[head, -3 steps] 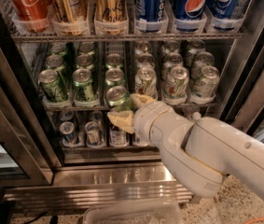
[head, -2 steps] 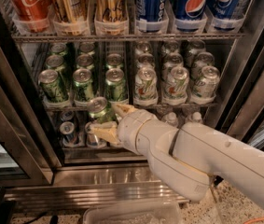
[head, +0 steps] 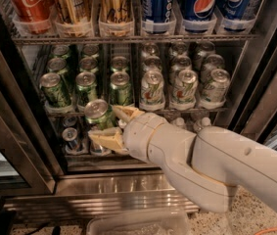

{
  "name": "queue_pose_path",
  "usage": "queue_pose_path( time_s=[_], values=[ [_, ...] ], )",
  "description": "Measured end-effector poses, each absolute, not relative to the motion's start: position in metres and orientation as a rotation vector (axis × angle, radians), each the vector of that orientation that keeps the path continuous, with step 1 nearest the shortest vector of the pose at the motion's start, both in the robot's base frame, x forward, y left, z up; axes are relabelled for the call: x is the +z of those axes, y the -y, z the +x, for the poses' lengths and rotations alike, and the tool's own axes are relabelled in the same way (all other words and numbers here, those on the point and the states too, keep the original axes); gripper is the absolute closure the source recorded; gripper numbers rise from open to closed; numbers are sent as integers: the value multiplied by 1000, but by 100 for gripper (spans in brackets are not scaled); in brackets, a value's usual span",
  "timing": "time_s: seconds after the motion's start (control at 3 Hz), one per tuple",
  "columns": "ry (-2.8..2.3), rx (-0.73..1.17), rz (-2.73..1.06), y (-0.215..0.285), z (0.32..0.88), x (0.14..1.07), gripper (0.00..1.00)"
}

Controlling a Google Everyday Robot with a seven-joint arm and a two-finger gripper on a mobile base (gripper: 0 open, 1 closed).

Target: Pick green can from middle shelf of fridge

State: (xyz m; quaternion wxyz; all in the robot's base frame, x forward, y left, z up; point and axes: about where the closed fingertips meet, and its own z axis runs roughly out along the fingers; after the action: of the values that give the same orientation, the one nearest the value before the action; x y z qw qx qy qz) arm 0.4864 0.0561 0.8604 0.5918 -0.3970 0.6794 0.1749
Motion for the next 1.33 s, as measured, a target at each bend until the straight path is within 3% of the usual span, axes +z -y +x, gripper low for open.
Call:
queue_pose_path(
  time_s=[0.67,1.33],
  values=[
    [-1593,230,-846,39,480,895,100],
    [-1615,-23,-854,89,483,893,100]
  ],
)
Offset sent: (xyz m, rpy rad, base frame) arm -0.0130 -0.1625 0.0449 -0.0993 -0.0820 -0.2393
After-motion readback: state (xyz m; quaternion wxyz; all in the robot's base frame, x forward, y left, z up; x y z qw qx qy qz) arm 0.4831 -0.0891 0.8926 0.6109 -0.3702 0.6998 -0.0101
